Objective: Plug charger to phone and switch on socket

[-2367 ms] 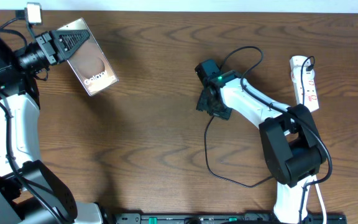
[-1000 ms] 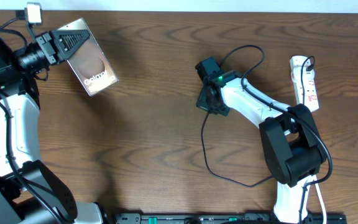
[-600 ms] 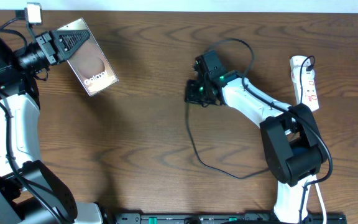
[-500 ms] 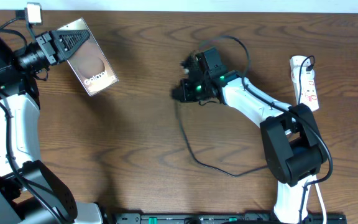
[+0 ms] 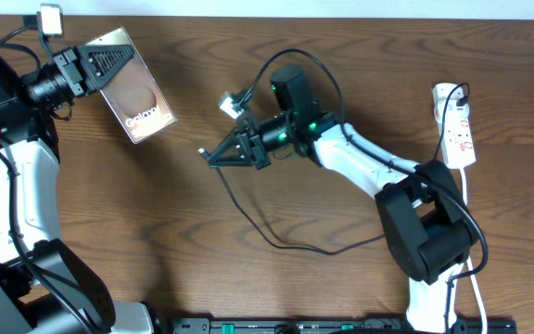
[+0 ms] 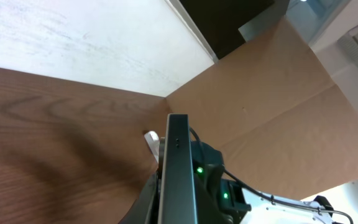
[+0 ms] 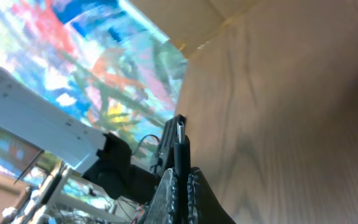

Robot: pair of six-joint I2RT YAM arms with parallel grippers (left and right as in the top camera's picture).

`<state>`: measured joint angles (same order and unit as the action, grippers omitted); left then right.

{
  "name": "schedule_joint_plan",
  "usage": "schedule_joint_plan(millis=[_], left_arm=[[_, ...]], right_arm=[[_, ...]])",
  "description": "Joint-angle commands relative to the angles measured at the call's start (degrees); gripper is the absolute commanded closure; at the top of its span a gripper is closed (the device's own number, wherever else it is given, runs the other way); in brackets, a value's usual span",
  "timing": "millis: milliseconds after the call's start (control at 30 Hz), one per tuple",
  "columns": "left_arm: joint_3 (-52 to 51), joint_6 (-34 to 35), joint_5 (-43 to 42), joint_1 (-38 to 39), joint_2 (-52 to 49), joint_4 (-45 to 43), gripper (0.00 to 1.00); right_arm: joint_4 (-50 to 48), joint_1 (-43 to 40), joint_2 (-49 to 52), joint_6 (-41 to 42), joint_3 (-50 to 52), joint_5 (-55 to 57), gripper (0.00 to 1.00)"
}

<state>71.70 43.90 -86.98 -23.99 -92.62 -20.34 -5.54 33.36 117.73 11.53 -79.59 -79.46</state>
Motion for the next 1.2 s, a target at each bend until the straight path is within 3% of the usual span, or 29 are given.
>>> schedule_joint_plan(millis=[0,300,467,1167], left_arm=[[0.1,0.9,-1.5,-0.1,0.1,-0.3,0.93],[0.1,1.0,-0.4,0.0,0.1,-0.3,0.93],[0.1,1.9,1.0,0.0,0.1,-0.3,0.93],[0.1,2.5,3.9,1.9,0.1,-0.3,0.93]], right_arm=[[-4.6,1.6,-0.4,6.6,0.1,-3.6,0.99],[-24.4,2.8,-0.4,32.9,0.1,5.6,0.99],[-27.5,2.9,-0.4,40.1,0.1,9.4,0.99],[-32.5,4.9,-0.4,41.6,0.1,8.4,0.99]])
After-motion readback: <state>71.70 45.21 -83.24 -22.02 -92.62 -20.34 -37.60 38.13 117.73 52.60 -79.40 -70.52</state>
